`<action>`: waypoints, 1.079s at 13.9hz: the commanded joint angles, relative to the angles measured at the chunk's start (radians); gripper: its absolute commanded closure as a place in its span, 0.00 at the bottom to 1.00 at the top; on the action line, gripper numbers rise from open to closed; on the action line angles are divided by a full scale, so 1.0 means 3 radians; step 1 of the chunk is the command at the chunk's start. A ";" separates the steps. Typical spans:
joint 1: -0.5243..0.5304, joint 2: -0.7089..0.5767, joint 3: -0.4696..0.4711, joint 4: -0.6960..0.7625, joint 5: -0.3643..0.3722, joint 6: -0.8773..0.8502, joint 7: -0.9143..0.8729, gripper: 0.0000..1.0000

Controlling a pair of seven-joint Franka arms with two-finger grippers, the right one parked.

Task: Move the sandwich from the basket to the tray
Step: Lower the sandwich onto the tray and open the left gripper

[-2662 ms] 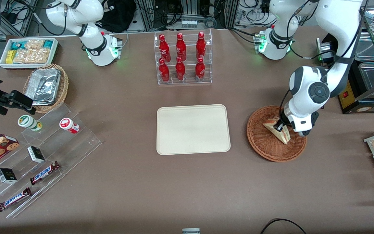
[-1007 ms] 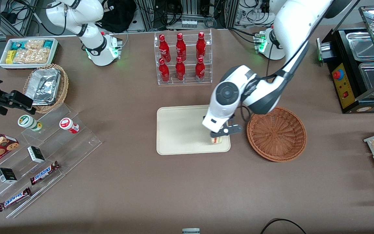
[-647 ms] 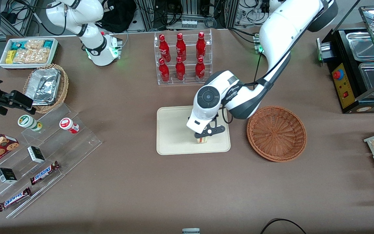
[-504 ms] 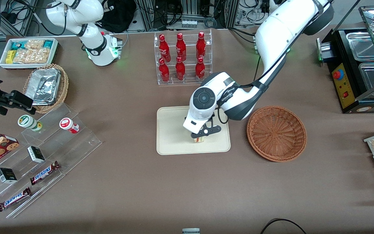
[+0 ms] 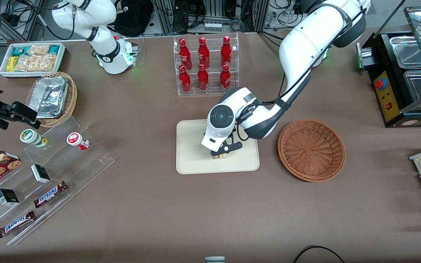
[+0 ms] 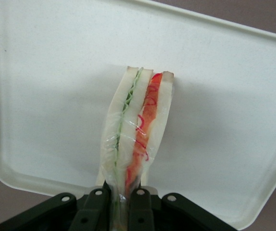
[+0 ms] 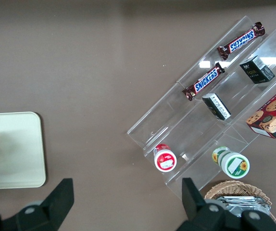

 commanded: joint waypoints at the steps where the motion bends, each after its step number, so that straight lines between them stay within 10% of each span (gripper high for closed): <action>1: -0.0096 0.0098 0.0050 0.0133 0.0063 0.0002 -0.0077 0.97; 3: -0.0096 0.0129 0.0050 0.0133 0.0063 0.0048 -0.0077 0.91; 4: -0.0096 0.0124 0.0050 0.0123 0.0058 0.0124 -0.0088 0.64; 5: -0.0096 0.0119 0.0050 0.0123 0.0053 0.0125 -0.0088 0.01; 15: 0.0057 -0.0596 0.0101 0.0087 0.0185 -0.0462 -0.0067 0.00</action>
